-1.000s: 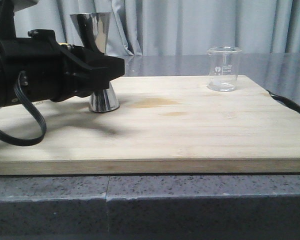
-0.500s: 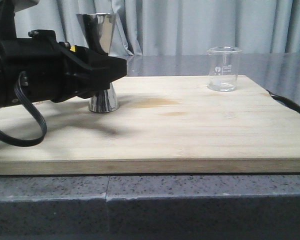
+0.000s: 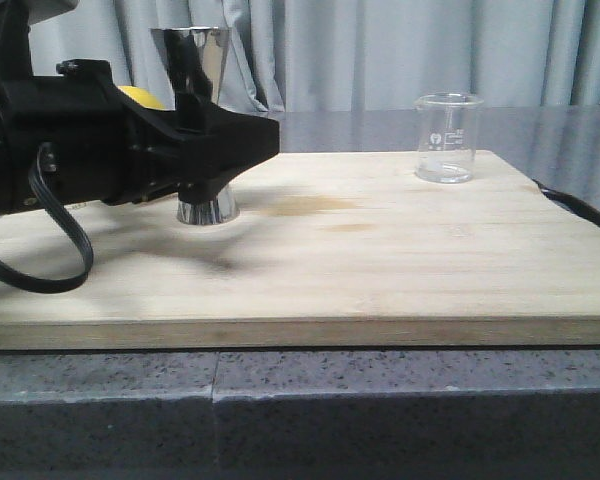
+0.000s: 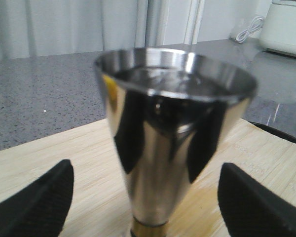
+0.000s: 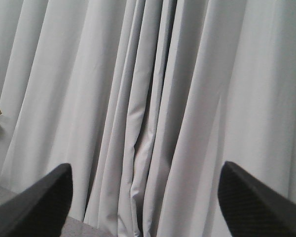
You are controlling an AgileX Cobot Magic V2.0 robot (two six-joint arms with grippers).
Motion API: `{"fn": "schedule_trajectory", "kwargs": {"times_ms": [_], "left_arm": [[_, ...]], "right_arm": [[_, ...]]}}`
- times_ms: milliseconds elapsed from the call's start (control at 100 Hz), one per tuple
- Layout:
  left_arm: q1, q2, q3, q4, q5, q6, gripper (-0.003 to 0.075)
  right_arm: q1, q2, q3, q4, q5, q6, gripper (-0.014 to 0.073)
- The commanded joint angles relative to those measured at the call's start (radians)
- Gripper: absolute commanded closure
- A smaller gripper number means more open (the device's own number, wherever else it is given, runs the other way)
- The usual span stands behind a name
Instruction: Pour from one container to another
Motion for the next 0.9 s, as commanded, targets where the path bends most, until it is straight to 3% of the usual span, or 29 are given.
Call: {"fn": "schedule_trajectory", "kwargs": {"times_ms": [0,390,890], "left_arm": [[0.002,-0.032,-0.019,-0.021,-0.076,-0.006,0.0081],[0.002,-0.148,0.027,-0.021,0.068,-0.014,0.0069],[0.002,-0.429,0.032,0.121,0.412,-0.238,0.0069]], "right_arm": [[-0.006,-0.018,-0.024,0.004,-0.065,-0.004,0.0046],[-0.006,-0.018,-0.024,0.004,-0.065,-0.004,0.0046],[-0.006,-0.018,-0.024,0.004,-0.065,-0.004,0.0046]]}}
